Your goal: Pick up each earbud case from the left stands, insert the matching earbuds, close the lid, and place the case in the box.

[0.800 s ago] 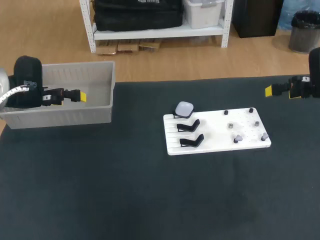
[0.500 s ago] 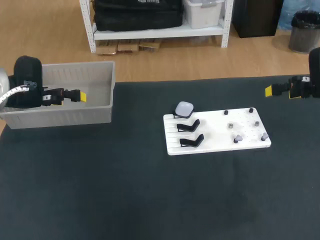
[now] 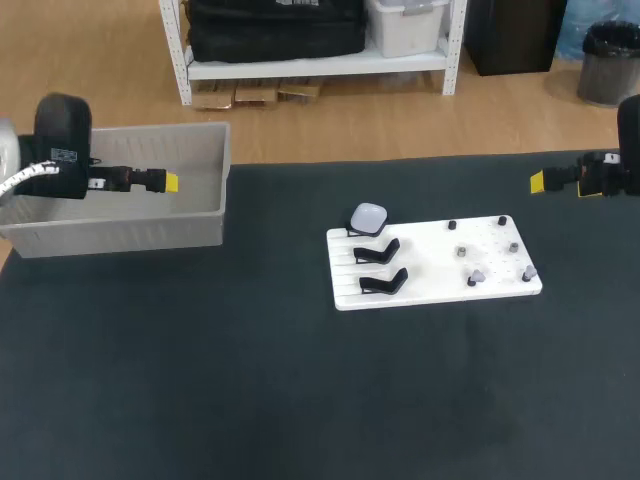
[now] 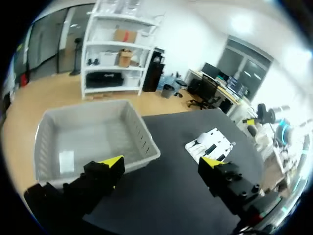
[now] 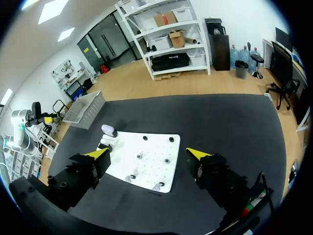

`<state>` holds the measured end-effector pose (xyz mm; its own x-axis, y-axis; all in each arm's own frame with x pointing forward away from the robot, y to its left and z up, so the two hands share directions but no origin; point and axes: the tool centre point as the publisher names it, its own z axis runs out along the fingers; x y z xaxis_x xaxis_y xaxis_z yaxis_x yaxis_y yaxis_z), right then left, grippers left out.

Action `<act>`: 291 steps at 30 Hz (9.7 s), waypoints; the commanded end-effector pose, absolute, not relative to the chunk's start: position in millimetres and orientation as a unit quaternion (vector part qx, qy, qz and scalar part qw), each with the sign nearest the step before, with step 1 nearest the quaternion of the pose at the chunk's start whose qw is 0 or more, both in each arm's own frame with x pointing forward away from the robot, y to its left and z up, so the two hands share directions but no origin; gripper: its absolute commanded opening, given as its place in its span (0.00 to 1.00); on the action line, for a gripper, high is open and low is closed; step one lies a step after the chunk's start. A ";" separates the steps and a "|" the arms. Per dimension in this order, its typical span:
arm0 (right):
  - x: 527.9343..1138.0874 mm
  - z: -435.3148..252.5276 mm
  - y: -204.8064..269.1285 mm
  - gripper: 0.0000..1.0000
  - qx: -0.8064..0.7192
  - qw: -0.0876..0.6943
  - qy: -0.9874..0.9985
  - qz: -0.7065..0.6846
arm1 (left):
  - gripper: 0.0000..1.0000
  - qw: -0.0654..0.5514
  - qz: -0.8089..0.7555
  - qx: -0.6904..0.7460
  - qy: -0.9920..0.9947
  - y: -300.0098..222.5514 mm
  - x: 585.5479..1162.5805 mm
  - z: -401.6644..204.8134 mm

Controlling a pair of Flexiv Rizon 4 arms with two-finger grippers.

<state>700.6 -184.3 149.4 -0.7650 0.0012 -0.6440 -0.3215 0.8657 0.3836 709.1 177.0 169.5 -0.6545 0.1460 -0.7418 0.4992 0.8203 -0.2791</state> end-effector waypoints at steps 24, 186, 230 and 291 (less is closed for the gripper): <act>700.8 149.5 -184.4 1.00 -0.088 0.331 0.907 0.244 | 1.00 0.430 -0.335 0.611 0.575 160.8 693.5 179.2; 700.8 149.5 -184.4 1.00 -0.088 0.331 0.907 0.244 | 0.00 0.364 -0.373 0.529 0.670 -101.4 781.0 15.4; 713.0 127.0 -26.5 1.00 -0.170 0.246 0.919 0.258 | 0.00 0.431 -0.308 0.574 0.624 -115.0 743.4 116.7; 665.7 104.7 -133.8 1.00 -0.157 0.169 0.973 -0.006 | 0.00 0.512 -0.453 0.498 0.535 -124.0 719.4 166.3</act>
